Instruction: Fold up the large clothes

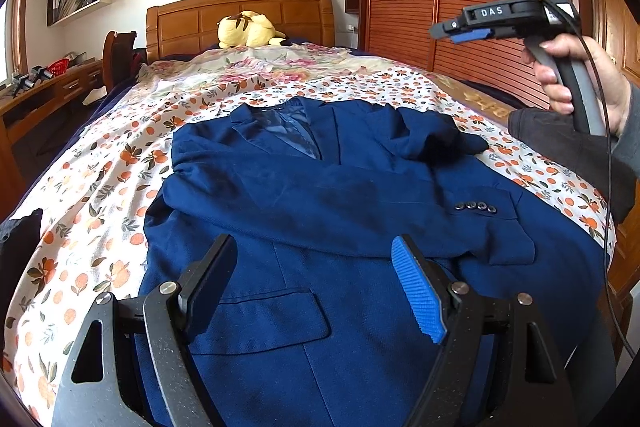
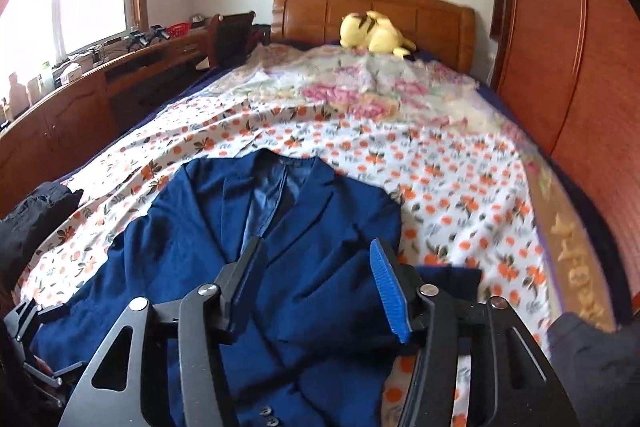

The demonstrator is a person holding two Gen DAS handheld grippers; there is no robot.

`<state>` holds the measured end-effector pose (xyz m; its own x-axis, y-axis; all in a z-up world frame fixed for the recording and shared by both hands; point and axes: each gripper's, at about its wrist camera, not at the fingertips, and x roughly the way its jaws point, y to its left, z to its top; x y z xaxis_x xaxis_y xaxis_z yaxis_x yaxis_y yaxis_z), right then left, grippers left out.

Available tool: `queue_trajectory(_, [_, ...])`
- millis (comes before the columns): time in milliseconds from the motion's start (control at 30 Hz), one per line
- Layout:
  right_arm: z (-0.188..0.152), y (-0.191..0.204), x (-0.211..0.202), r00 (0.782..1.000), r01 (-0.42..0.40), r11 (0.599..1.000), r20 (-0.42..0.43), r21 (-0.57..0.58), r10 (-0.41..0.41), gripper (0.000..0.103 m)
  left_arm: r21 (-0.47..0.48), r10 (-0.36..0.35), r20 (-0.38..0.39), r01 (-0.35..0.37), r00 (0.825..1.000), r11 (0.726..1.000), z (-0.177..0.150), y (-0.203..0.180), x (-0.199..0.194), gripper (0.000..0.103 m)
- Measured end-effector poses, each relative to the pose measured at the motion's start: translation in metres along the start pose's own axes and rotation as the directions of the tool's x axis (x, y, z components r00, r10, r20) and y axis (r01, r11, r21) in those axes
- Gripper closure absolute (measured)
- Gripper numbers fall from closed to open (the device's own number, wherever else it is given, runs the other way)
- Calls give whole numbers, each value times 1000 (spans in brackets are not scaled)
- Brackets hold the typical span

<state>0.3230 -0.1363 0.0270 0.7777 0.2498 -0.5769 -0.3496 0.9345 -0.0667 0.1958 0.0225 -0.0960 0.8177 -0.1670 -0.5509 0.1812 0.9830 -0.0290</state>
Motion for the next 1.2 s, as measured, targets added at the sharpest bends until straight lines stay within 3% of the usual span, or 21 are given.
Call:
queue_trajectory(233, [-19, -27, 30, 992, 108, 994, -58, 3, -108, 39, -3, 3, -3, -3, 1000, 1000, -1, 1, 1, 23])
queue_trajectory(600, [-78, -104, 99, 934, 269, 954, -281, 136, -223, 39, -1, 3, -6, -3, 1000, 1000, -2, 2, 1, 23])
queue_trajectory(833, [-105, -136, 138, 887, 319, 926, -407, 200, -218, 39, 2, 4, -8, -4, 1000, 1000, -2, 1, 2, 23])
queue_trajectory(1000, [-116, -145, 143, 899, 292, 926, -399, 239, -181, 39, 7, 6, -7, -6, 1000, 1000, -2, -2, 2, 23])
queue_trajectory(1100, [-116, -140, 143, 914, 239, 946, -380, 220, -142, 71, 6, 7, -7, -7, 1000, 1000, -2, -2, 1, 23])
queue_trajectory(1133, [-117, -141, 144, 920, 212, 949, -376, 233, -113, 90, 6, 7, -7, -7, 1000, 1000, -1, -2, 2, 23])
queue_trajectory(1200, [-110, -132, 138, 937, 171, 956, -340, 238, -83, 92, 4, 8, -4, -8, 1000, 1000, -1, -2, 1, 23])
